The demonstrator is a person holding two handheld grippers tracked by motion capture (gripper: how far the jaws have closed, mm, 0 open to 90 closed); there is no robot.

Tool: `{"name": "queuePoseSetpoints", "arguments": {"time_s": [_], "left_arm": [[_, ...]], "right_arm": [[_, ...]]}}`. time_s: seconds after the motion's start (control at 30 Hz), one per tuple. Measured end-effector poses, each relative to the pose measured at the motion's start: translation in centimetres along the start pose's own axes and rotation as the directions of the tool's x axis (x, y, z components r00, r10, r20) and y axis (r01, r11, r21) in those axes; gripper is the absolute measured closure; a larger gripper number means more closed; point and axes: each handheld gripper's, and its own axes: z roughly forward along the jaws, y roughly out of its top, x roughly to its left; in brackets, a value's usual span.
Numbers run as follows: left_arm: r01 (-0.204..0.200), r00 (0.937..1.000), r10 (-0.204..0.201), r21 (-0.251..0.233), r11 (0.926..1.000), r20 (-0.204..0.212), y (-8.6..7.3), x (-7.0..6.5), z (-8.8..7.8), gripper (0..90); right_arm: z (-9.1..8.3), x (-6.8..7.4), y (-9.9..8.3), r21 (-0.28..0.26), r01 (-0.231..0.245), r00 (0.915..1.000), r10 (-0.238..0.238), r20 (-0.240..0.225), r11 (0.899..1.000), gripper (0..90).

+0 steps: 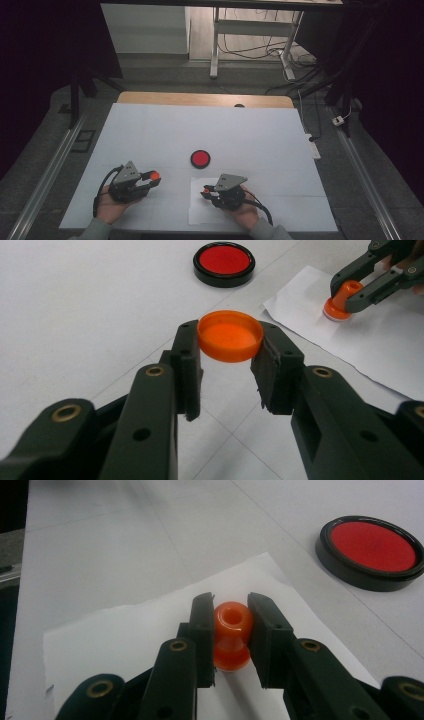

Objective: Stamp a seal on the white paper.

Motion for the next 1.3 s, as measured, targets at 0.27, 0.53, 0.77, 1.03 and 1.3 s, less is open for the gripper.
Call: {"name": "queuePoseSetpoints", "arguments": {"time_s": [0.27, 0.53, 0.77, 1.03, 1.3], "left_arm": [[0.002, 1.0000, -0.002, -0.003, 1.0000, -0.001, 0.0, 0.0, 0.0, 64.8], [0.003, 1.0000, -0.003, -0.006, 1.0000, -0.005, 0.0, 0.0, -0.1, 64.8], [0.004, 1.0000, -0.004, -0.006, 1.0000, -0.006, 0.0, 0.1, -0.1, 64.8], [0.003, 1.0000, -0.003, -0.009, 1.0000, -0.009, 0.0, 0.1, -0.2, 64.8], [0.006, 0.9999, -0.006, -0.012, 0.9999, -0.013, -0.1, 0.2, -0.2, 64.9]], "right_arm": [[0.0, 0.0, 0.0, 0.000, 0.002, 1.0000, -0.002, -0.001, 1.000, 72.9], [0.0, 0.0, 0.0, -0.005, -0.001, 1.0000, 0.001, -0.004, 1.000, 72.9], [0.0, -0.1, 0.0, -0.002, -0.001, 1.0000, 0.001, -0.004, 1.000, 72.9], [0.0, -0.1, 0.0, -0.003, -0.001, 1.0000, 0.001, -0.005, 1.000, 72.6], [-1.6, -0.8, 0.9, -0.113, -0.071, 0.9975, 0.070, -0.006, 0.991, 72.4]]}}
